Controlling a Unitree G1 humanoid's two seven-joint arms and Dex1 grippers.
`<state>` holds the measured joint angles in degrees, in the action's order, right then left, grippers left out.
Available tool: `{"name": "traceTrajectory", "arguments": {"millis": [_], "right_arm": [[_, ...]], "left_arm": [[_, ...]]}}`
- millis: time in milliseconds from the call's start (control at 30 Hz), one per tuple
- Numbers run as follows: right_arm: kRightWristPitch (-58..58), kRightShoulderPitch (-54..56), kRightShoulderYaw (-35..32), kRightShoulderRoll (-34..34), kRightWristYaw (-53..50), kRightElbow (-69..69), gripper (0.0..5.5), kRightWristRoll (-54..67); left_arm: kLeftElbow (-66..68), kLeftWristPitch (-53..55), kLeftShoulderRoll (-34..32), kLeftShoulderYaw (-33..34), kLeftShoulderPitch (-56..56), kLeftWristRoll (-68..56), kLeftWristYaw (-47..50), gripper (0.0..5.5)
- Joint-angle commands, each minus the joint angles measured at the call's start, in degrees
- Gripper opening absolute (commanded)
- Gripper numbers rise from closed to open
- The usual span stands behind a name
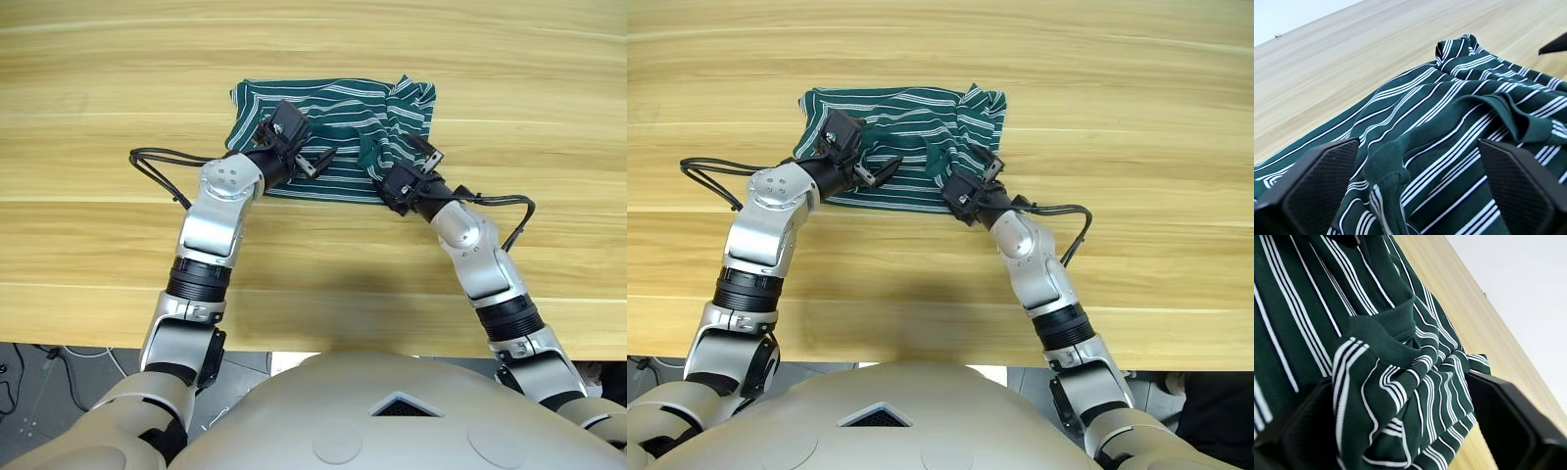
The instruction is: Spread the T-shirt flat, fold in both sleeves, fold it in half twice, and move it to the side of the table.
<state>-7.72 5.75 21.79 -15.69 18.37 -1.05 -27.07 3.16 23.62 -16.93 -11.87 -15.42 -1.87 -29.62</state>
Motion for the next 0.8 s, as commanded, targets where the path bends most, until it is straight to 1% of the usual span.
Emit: {"name": "traceTrajectory", "arguments": {"millis": [33,67,133,400,533,700,800], "right_arm": [[-0.7,1.5,0.5,1.1,0.4,-0.8,3.4,0.7],[-0.6,1.6,0.6,1.3,0.3,-0.8,3.3,0.6],[-0.5,1.7,0.9,1.5,0.4,-0.6,2.82,0.5],[-0.2,1.5,1.5,1.5,0.4,-0.7,1.57,0.2],[-0.3,1.4,1.1,1.3,0.1,-0.3,0.84,0.4],[-0.1,1.3,0.7,1.4,-0.3,-0.5,0.04,0.6],[0.1,1.4,0.7,1.4,-0.5,-0.7,0.0,0.6]], "left_arm": [[0.7,-0.6,-0.1,-0.6,-0.1,1.0,0.3,4.48],[0.8,-0.7,-0.2,-0.6,0.1,1.0,0.2,4.48],[1.1,-1.0,-0.4,-0.3,0.2,1.1,0.2,4.48],[2.3,-1.6,-0.6,0.6,0.1,1.0,0.6,4.48],[2.5,-1.8,-0.7,1.3,-0.1,0.8,0.8,4.48],[2.9,-2.0,-0.7,1.4,-0.3,0.6,0.5,3.78],[3.1,-2.2,-0.7,1.4,-0.3,0.7,0.3,3.35]]}}
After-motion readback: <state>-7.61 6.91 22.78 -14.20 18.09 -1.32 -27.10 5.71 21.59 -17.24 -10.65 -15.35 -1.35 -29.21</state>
